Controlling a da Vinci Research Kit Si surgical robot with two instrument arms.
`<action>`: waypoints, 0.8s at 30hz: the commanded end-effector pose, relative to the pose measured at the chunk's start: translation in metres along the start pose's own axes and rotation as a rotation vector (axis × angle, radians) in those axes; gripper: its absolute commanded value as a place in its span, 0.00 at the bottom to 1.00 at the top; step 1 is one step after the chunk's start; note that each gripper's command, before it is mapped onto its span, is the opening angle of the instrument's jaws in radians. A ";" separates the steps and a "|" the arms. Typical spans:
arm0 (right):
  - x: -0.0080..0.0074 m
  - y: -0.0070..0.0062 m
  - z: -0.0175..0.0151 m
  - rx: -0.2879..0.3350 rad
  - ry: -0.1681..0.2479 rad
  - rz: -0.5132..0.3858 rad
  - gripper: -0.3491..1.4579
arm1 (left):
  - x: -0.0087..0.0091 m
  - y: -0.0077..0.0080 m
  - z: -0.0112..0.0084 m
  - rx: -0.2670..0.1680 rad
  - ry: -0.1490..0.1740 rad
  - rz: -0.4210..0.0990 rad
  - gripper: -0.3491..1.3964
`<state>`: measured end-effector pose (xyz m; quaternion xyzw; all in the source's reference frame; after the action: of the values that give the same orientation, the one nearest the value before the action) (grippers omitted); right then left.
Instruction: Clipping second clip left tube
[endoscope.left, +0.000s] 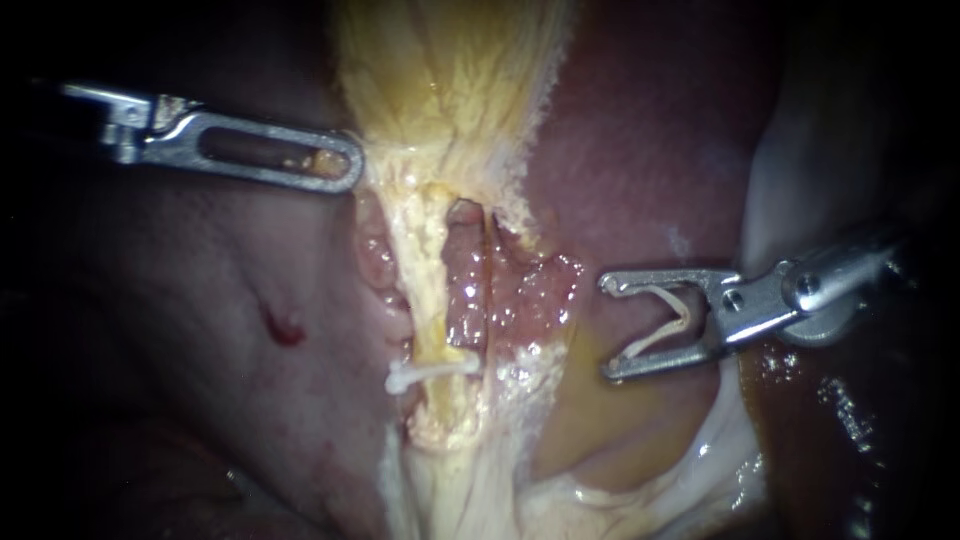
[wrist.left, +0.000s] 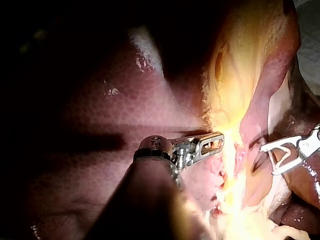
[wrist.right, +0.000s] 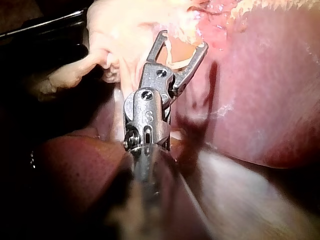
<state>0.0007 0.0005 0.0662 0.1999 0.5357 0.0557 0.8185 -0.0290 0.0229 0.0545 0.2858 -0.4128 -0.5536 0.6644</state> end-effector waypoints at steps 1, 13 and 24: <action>0.0000 0.0000 0.0000 0.000 0.000 0.000 0.47 | 0.0000 -0.0003 -0.0001 0.002 -0.001 -0.001 0.00; 0.0008 -0.0001 0.0010 0.002 0.044 0.022 0.47 | 0.0012 -0.0003 0.0007 -0.004 -0.011 0.003 0.00; 0.0036 -0.0011 0.0068 0.039 0.130 0.054 0.47 | 0.0016 0.0000 0.0015 -0.005 -0.013 0.006 0.00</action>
<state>0.0087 -0.0014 0.0650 0.2296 0.5839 0.0813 0.7744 -0.0302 0.0214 0.0557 0.2791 -0.4162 -0.5549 0.6641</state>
